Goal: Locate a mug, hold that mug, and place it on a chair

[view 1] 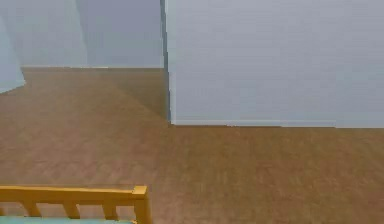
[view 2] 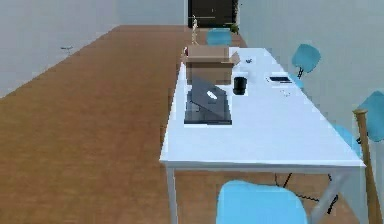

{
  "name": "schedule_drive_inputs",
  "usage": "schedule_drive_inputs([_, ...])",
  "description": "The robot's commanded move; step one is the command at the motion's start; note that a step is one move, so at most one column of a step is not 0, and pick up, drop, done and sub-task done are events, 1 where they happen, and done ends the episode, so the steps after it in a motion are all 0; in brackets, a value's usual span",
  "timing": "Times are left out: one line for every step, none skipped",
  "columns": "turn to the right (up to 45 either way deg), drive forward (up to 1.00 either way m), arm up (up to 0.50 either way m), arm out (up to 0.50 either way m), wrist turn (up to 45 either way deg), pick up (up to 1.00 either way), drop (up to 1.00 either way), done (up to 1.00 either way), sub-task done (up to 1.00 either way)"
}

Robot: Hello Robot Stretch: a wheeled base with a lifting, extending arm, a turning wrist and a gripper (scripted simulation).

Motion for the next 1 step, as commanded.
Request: schedule_drive_inputs([36.0,0.0,0.0,0.0,0.0,0.0,0.0,0.0,0.0])
